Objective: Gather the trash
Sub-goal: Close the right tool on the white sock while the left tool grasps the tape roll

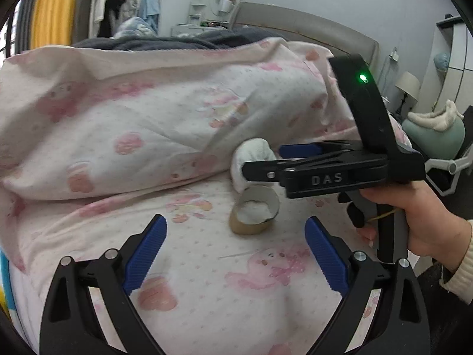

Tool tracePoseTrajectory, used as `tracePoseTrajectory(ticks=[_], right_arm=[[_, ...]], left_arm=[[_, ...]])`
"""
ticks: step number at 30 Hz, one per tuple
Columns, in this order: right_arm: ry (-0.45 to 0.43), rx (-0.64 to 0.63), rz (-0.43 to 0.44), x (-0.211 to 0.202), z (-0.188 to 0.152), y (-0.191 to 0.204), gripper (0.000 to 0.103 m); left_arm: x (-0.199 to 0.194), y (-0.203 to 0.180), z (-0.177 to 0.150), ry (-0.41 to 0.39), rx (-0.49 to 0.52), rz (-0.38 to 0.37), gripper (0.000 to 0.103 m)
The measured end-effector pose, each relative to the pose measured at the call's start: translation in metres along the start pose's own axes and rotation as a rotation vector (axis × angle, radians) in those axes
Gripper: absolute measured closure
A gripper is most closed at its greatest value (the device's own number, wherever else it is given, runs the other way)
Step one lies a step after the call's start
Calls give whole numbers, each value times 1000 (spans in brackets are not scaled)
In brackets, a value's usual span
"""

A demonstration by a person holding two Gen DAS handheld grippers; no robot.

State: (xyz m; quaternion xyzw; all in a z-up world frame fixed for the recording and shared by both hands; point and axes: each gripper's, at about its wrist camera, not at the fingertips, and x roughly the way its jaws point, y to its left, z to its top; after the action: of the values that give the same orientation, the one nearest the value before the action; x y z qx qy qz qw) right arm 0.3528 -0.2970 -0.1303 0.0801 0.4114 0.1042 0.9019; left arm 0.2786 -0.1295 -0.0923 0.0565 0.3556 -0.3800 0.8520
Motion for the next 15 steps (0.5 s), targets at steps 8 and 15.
tracePoseTrajectory(ticks=[8,15], right_arm=[[8,-8,39,5,2,-7,13],[40,-25,73,12,2,-4,38]], left_arm=[[24,-8,3,44,12,-46,21],[44,-13,4,80,19,-59,27]])
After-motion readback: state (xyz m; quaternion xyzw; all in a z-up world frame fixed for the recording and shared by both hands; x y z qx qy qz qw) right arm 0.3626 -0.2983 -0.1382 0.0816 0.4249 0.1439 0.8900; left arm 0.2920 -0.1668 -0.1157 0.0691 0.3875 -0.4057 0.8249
